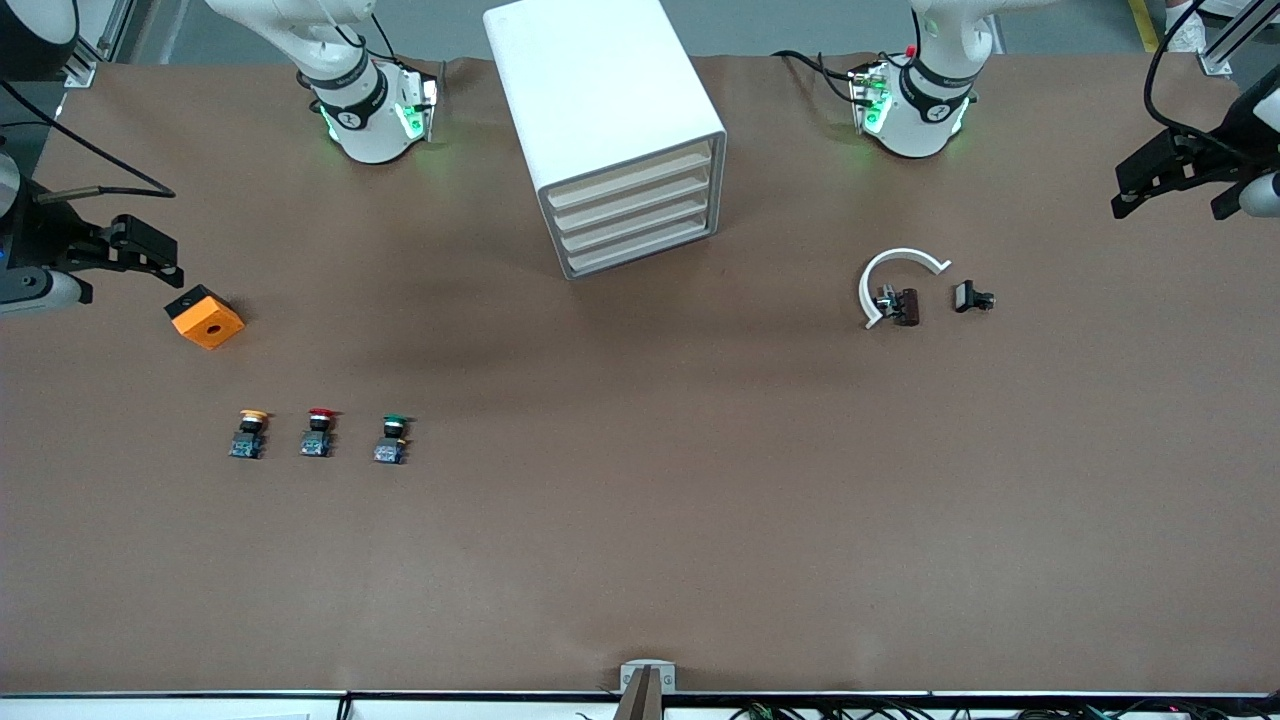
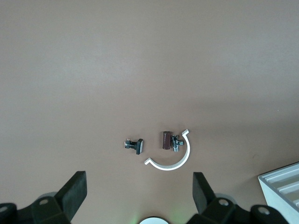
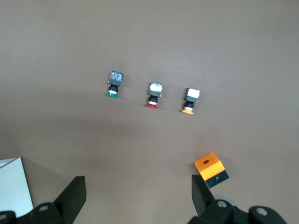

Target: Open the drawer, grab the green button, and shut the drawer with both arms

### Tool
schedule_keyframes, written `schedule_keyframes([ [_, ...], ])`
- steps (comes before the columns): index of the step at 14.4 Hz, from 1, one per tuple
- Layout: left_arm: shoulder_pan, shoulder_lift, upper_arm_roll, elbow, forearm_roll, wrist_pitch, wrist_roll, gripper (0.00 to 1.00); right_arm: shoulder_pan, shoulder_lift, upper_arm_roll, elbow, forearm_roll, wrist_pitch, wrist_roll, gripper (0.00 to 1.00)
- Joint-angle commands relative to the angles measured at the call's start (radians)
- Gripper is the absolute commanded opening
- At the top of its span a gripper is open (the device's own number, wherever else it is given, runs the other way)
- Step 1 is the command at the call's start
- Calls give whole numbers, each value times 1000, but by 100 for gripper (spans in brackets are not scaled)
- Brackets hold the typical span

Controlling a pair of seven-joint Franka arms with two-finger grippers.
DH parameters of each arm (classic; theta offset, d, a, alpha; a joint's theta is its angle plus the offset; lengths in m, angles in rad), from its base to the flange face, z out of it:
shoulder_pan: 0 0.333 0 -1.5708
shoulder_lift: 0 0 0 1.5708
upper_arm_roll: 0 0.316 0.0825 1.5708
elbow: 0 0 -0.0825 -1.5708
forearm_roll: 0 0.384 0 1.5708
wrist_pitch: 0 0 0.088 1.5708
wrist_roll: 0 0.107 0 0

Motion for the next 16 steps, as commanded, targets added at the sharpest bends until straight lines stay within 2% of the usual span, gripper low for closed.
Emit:
schedule_keyframes([
  [1,1,13,-8,28,5,-27,15,100,-6,-96,-5,-118,13,54,-17,100],
  [8,-1,24,-8,25,4,-47,-5,100,-7,-86,-5,-52,14,36,-16,100],
  [11,-3,24,-12,23,4,-58,-70,100,-7,-86,-5,-52,14,30,-16,100],
  [16,-3,27,-23,25,5,-60,-68,100,-7,-81,-5,-48,14,30,-16,100],
])
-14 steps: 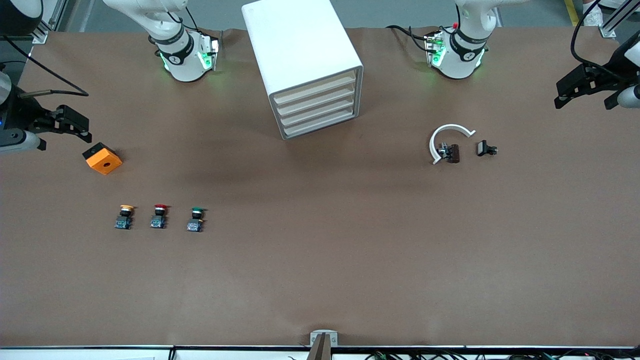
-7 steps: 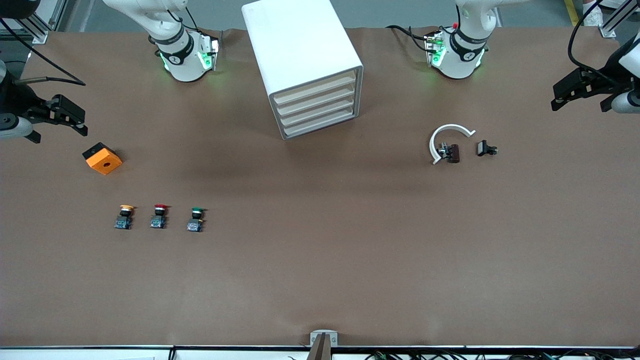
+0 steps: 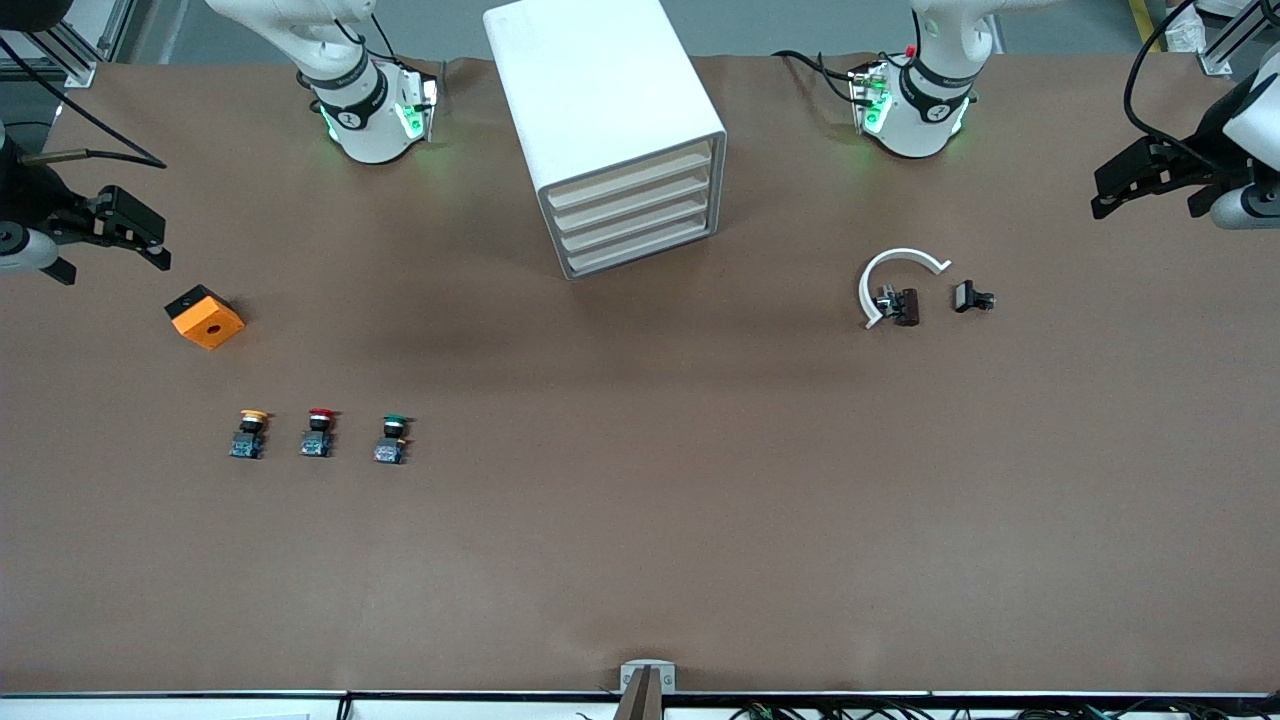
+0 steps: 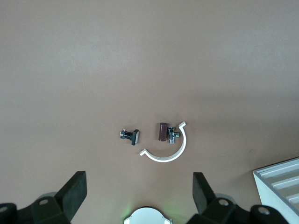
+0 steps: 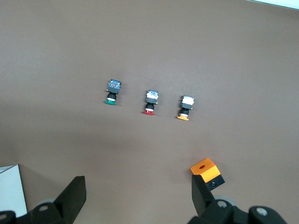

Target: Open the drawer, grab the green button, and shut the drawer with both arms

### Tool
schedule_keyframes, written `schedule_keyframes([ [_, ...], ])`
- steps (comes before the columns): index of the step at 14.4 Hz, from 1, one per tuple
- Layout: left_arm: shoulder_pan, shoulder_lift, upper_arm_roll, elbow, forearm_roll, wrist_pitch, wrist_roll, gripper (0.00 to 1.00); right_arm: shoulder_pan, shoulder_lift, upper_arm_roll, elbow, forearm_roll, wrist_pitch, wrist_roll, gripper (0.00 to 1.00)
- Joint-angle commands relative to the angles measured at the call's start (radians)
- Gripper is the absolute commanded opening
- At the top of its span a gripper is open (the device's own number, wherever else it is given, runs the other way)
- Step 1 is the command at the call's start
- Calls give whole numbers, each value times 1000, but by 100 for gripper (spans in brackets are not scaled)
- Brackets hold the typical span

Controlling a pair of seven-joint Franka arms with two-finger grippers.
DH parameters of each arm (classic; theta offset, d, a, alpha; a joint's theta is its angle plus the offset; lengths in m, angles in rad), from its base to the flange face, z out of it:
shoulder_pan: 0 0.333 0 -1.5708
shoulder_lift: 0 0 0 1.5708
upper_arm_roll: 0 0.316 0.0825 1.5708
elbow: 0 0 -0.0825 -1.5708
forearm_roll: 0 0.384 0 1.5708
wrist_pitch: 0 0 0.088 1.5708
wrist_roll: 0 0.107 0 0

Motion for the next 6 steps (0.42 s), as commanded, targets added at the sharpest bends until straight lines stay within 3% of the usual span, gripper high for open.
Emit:
schedule_keyframes([
  [1,0,10,-6,24,5,-22,-8,100,-5,-4,0,9,14,-12,-12,100],
  [6,8,8,-4,24,7,-23,-8,100,-7,-4,0,9,14,-10,-12,100],
])
